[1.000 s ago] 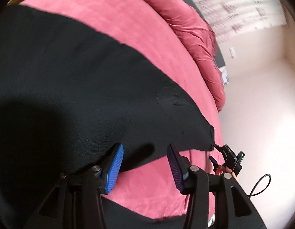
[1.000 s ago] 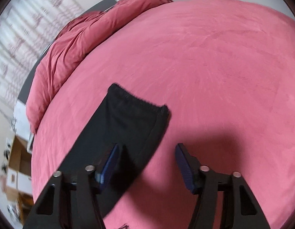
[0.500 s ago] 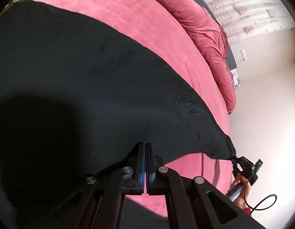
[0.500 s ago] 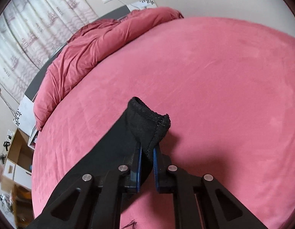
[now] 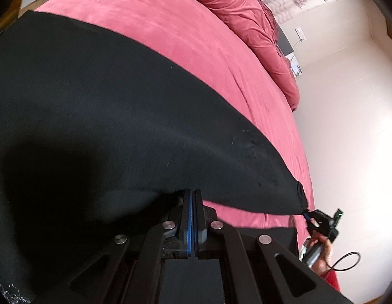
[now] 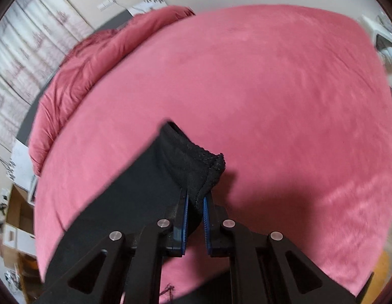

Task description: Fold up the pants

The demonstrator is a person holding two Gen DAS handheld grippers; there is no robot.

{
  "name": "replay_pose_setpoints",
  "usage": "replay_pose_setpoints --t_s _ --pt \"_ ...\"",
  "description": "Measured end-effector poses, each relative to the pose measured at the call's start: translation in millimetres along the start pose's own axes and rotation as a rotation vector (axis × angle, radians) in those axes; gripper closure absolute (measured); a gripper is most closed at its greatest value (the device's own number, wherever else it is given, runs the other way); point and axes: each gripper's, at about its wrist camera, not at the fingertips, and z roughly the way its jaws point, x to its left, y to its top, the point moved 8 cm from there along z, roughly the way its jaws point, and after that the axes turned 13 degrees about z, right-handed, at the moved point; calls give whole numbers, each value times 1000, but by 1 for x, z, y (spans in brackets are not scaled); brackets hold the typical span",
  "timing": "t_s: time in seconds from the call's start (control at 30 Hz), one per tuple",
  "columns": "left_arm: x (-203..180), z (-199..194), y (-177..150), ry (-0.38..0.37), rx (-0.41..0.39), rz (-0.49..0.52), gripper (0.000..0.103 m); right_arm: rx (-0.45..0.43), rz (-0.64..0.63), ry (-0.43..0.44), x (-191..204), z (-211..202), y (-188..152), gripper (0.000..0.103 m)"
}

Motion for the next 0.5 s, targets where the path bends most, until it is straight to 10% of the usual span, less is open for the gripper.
replay_pose_setpoints --t_s 0.2,0.5 --pt "11 -22 13 20 -42 -10 76 40 -16 -44 -18 15 -9 83" --pt "47 -54 9 86 -76 -15 66 -84 -84 -233 -34 -28 7 59"
